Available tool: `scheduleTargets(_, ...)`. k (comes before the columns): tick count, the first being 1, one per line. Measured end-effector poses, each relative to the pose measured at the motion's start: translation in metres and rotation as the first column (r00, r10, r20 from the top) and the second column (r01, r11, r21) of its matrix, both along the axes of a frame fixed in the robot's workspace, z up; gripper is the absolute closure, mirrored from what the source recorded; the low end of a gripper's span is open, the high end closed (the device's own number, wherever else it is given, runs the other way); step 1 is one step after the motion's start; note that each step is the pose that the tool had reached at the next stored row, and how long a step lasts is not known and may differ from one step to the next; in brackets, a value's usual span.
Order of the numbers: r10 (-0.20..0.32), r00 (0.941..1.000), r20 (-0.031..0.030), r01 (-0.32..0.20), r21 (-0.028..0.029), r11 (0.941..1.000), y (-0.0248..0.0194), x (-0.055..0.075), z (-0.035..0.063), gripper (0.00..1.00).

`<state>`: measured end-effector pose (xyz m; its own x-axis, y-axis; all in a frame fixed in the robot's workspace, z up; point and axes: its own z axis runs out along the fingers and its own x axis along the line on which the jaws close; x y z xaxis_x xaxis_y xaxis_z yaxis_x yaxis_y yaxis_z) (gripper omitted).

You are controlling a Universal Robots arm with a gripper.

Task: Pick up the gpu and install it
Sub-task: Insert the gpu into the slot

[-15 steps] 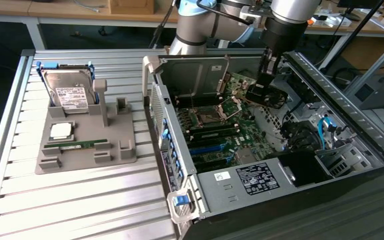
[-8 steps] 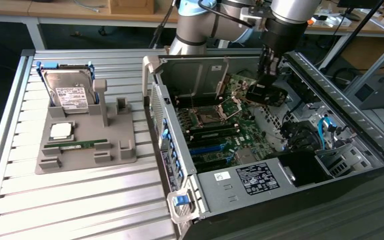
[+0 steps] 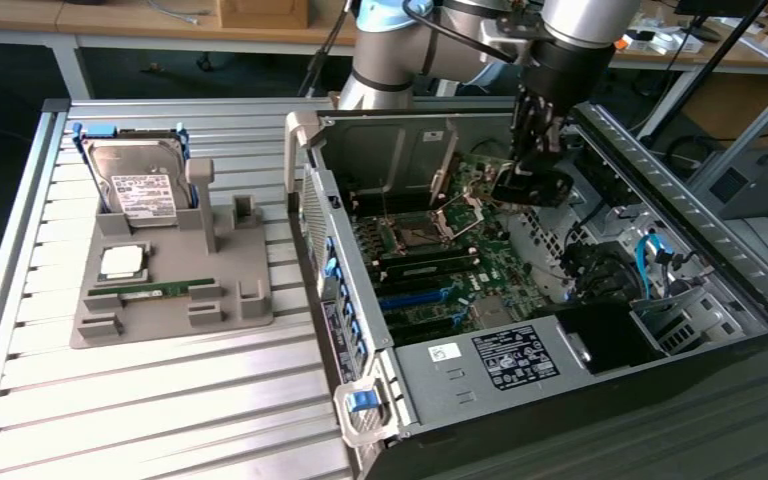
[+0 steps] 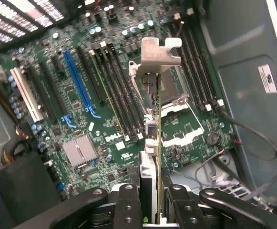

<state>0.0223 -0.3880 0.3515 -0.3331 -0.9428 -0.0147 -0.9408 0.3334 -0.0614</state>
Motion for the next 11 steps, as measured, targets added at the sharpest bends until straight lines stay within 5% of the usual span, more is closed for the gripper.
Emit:
scheduleTargets(4, 0.096, 0.9954, 0.0000, -0.096, -0.0001, 0.9954, 0.0000, 0.0000, -0.0003, 0.73)
scheduleTargets(11, 0.261, 0.9653, -0.0001, -0.261, -0.0005, 0.9653, 0.0000, 0.0000, -0.0007, 0.73)
